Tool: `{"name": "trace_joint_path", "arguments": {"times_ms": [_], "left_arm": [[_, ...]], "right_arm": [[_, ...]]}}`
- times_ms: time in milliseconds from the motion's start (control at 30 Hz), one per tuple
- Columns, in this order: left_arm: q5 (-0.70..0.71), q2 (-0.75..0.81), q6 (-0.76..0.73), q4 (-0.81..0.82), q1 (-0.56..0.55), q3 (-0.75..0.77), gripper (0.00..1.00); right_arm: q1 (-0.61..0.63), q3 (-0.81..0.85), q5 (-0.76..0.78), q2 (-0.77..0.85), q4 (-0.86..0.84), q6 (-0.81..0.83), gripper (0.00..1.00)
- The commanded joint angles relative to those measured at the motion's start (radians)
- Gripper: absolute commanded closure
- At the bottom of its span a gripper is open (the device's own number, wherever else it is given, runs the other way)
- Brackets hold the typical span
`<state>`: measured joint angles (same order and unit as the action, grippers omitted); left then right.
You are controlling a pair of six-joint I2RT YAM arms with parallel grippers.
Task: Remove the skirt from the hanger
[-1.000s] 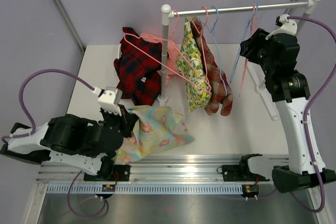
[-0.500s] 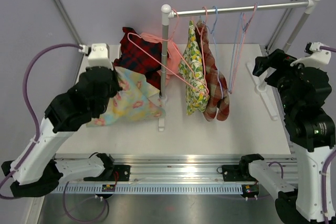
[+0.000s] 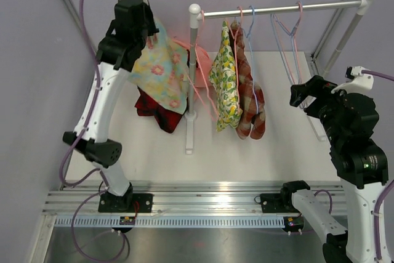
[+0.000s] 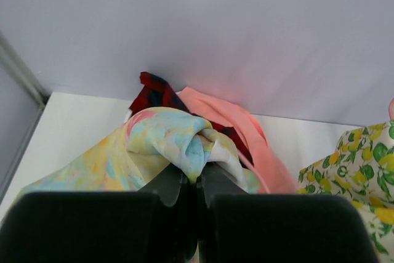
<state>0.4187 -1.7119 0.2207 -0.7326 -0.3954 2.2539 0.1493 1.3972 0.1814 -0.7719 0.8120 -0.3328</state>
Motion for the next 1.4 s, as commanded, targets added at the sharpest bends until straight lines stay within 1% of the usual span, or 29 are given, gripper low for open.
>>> {"name": "trace_joint_path", "arguments": {"times_ms": [0,33,100,133,167,200,233,300,333,367,400,500,533,600,633,733,767,833,867,933,967,1067,1100,1200,1233,1367], "left_arm": [[-0.106,-0.118,-0.001,0.088,0.042,0.116,1.0],[-0.109,-0.141,0.011,0.093,0.053,0.121,1.0],[-0.109,-0.172,0.046,0.116,0.07,0.041,1.0],[-0.116,-0.169,0.058,0.165,0.072,-0.009,1.0],[-0.124,-0.158,0.08,0.197,0.072,-0.14,1.0],[-0.126,-0.137,0.095,0.223,0.072,-0.196,1.0],[-0.126,-0.129,0.109,0.261,0.072,-0.253,0.92],[-0.132,-0.123,0.138,0.282,0.073,-0.356,0.67],[-0.138,-0.124,0.141,0.286,0.073,-0.372,0.33],[-0.146,-0.124,0.143,0.279,0.073,-0.376,0.16],[-0.144,-0.121,0.141,0.266,0.073,-0.37,0.02],[-0.12,-0.075,0.129,0.225,0.073,-0.356,0.01],[-0.115,-0.022,0.125,0.22,0.073,-0.358,0.01],[-0.11,0.033,0.114,0.208,0.073,-0.358,0.01],[-0.113,0.091,0.111,0.182,0.073,-0.356,0.01],[-0.132,0.187,0.106,0.133,0.072,-0.387,0.01],[-0.141,0.266,0.103,0.128,0.069,-0.449,0.01],[-0.149,0.351,0.098,0.133,0.066,-0.531,0.01],[-0.167,0.447,0.098,0.137,0.064,-0.628,0.01],[-0.201,0.536,0.103,0.145,0.064,-0.719,0.01],[-0.236,0.616,0.114,0.139,0.06,-0.793,0.01],[-0.27,0.734,0.14,0.105,0.04,-0.902,0.01],[-0.271,0.815,0.144,0.098,0.033,-0.975,0.01],[-0.287,0.925,0.141,0.026,0.027,-1.089,0.01],[-0.281,0.993,0.14,0.006,0.027,-1.117,0.01],[-0.241,1.141,0.138,-0.039,0.027,-1.237,0.01]], "right_arm": [[-0.004,-0.01,-0.036,0.025,-0.014,0.003,0.01],[-0.004,-0.01,-0.036,0.026,-0.005,0.002,0.01],[-0.004,-0.009,-0.031,0.033,-0.002,0.014,0.01],[-0.004,-0.006,-0.025,0.04,0.004,0.017,0.0],[-0.004,-0.006,-0.019,0.045,0.006,0.023,0.01],[-0.004,-0.007,-0.014,0.049,0.004,0.023,0.0],[-0.004,-0.009,-0.014,0.049,0.006,0.023,0.01],[-0.004,-0.007,-0.028,0.048,0.003,0.014,0.01],[-0.004,-0.006,-0.039,0.045,-0.002,0.014,0.01],[-0.004,-0.006,-0.066,0.045,-0.004,0.009,0.01],[-0.004,-0.004,-0.089,0.045,-0.01,0.011,0.01],[-0.004,-0.007,-0.176,0.065,-0.06,0.035,0.01],[-0.004,-0.006,-0.207,0.074,-0.092,0.041,0.01],[-0.004,-0.004,-0.253,0.082,-0.126,0.043,0.01],[-0.004,-0.004,-0.272,0.08,-0.166,0.043,0.01],[-0.002,0.019,-0.344,0.04,-0.22,0.026,0.01],[-0.004,0.025,-0.38,0.027,-0.232,0.011,0.01],[-0.004,0.04,-0.408,-0.021,-0.276,-0.008,0.0],[-0.004,0.042,-0.43,-0.039,-0.296,-0.024,0.01],[-0.005,0.055,-0.45,-0.101,-0.341,-0.035,0.01],[-0.004,0.062,-0.464,-0.122,-0.355,-0.044,0.01],[-0.004,0.086,-0.48,-0.207,-0.392,-0.057,0.01],[-0.004,0.091,-0.487,-0.225,-0.413,-0.058,0.01],[-0.004,0.112,-0.51,-0.294,-0.457,-0.083,0.02],[-0.004,0.124,-0.516,-0.323,-0.464,-0.089,0.03],[0.007,0.146,-0.533,-0.389,-0.496,-0.109,0.04]]}}
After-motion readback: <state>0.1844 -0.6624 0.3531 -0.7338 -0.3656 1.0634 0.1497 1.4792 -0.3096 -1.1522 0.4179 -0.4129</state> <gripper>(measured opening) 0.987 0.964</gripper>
